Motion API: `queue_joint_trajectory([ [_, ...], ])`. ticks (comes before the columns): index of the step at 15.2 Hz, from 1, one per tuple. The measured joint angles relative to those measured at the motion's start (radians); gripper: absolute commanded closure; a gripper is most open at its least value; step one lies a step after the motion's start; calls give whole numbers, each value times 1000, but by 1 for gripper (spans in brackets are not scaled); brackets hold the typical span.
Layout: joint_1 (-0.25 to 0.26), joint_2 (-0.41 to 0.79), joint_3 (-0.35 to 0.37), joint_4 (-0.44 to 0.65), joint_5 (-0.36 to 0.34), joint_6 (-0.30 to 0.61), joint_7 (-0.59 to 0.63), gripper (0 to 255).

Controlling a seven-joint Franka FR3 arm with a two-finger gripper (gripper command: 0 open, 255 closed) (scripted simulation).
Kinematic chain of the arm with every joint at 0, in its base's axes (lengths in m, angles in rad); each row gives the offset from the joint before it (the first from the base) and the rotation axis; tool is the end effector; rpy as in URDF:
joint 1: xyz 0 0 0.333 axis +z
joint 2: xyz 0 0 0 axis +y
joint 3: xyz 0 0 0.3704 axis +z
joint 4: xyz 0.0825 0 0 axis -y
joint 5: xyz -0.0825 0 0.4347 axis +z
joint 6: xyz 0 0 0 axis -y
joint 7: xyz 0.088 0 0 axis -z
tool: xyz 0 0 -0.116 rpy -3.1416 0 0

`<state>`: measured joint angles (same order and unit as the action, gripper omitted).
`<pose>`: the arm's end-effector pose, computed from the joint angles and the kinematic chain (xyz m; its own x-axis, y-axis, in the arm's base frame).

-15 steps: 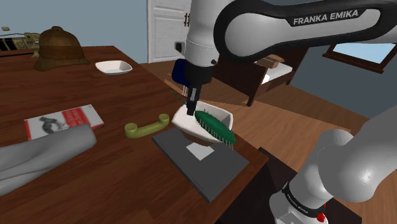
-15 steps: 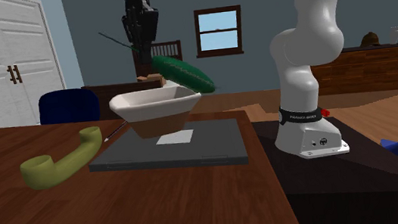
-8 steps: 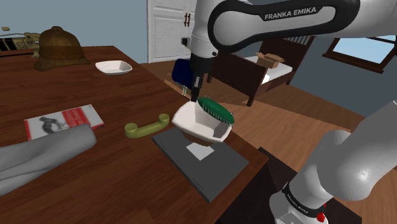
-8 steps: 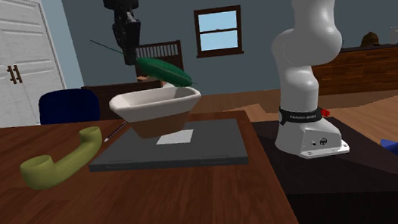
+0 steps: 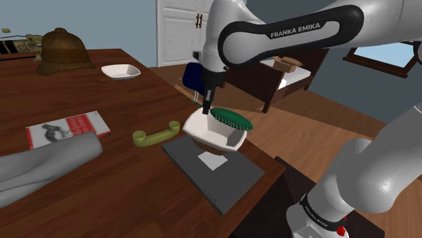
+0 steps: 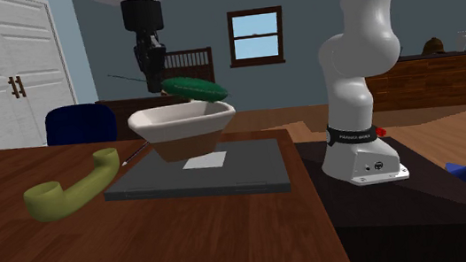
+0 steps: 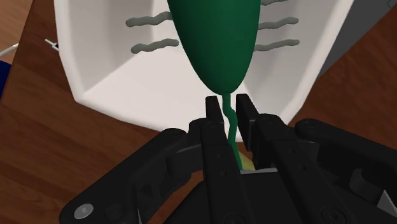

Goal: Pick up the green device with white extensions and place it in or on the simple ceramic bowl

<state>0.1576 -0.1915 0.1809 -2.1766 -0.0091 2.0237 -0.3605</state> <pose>0.5031 0.1807 0.4986 0.7643 0.6446 0.0181 0.6431 -0.7640 0.0523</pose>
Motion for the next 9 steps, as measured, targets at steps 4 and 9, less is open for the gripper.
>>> queue_joint_trajectory([
  [4, -1, 15, 1, -42, -3, 57, 3, 255],
  [9, 0, 25, 3, -64, -5, 89, 6, 255],
])
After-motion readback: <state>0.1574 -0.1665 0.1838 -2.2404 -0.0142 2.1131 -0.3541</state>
